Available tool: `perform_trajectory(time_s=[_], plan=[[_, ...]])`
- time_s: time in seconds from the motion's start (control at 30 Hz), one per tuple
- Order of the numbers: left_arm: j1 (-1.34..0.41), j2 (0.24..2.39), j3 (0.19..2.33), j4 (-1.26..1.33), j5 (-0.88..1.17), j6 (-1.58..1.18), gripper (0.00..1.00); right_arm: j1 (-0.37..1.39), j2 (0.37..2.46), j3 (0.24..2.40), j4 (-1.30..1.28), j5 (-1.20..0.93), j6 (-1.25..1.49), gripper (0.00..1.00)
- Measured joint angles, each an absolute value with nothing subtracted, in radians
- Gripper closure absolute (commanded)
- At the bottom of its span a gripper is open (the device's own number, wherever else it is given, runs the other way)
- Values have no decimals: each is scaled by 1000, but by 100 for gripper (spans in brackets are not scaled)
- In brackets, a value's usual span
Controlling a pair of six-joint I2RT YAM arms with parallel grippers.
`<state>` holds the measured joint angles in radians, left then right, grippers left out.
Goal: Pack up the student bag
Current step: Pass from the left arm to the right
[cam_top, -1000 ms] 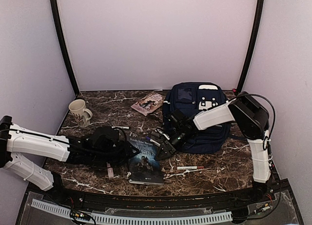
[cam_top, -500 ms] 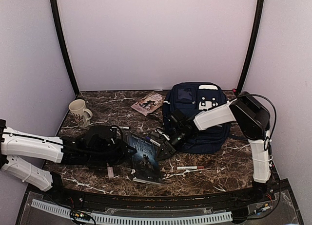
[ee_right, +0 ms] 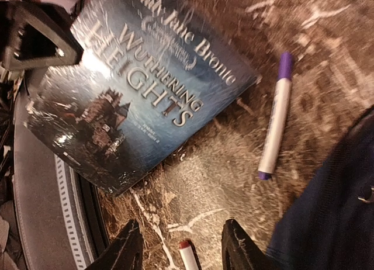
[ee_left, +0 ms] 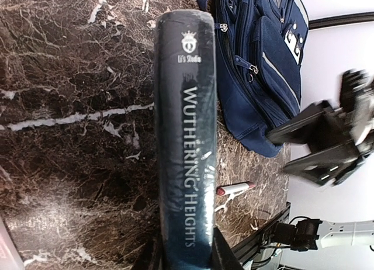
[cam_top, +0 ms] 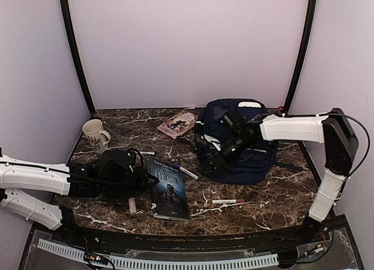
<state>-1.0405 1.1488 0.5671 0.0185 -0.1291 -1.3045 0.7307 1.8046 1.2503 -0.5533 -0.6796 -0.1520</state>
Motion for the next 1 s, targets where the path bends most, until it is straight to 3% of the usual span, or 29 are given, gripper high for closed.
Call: perform_trajectory(time_s=[0.23,0.47,0.7,1.0], plan=[[-1039,1107,698,-128,-162,-1179,100,559,1573,1280,-607,-716,-186,42],[-895,1187,900,-35,-41,-934,100,429,1428,1263,-605,-735,-194,25],[-692,1547,1110,167,230,-791,100,304,1424,1262,-599,-762,-170,24],[-679,1819,1255,452,545,-746,100,256,1434,1220,-569,-788,-130,25]])
